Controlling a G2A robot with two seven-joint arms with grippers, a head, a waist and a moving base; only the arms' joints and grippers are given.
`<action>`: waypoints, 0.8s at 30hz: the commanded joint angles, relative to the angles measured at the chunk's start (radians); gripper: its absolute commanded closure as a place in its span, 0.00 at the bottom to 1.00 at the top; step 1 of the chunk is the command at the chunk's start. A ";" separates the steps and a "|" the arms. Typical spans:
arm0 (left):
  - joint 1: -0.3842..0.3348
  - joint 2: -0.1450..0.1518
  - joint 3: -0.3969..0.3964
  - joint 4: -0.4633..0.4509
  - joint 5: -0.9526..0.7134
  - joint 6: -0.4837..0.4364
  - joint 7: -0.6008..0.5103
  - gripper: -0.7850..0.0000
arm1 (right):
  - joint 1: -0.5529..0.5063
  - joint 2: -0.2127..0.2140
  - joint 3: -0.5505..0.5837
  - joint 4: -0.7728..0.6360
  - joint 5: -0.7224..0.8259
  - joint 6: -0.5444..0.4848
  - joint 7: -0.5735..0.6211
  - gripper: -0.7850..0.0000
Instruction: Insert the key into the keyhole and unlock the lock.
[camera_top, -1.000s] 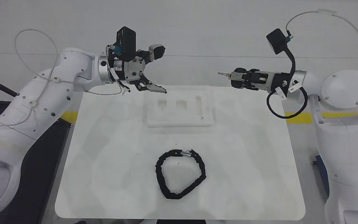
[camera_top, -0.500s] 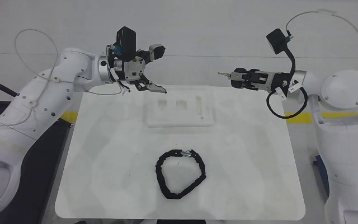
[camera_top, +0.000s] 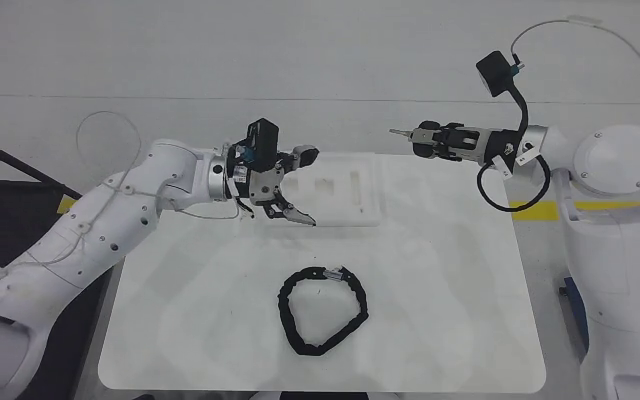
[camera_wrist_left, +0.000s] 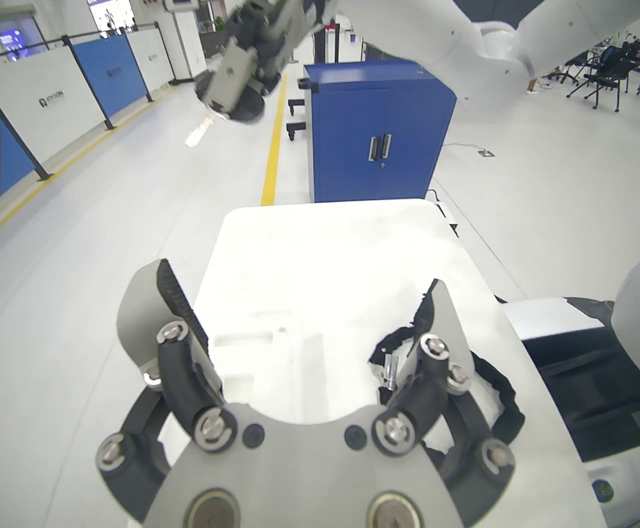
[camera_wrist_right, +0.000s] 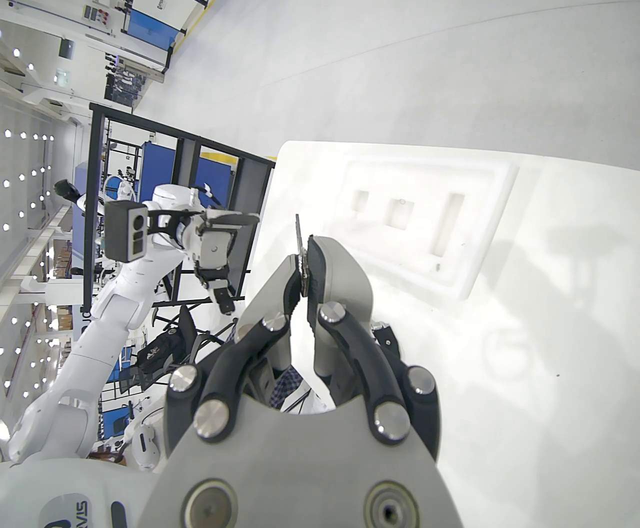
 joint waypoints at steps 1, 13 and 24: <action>0.037 0.010 -0.009 -0.018 -0.005 0.015 -0.024 0.00 | 0.000 0.000 0.000 0.000 0.000 0.000 0.000 1.00; 0.204 0.051 -0.047 -0.182 0.182 0.046 -0.145 0.00 | 0.000 0.000 0.000 0.000 0.000 0.000 0.000 1.00; 0.275 0.037 -0.066 -0.189 0.309 0.013 -0.106 0.00 | 0.000 0.000 0.000 0.000 0.000 0.000 0.000 1.00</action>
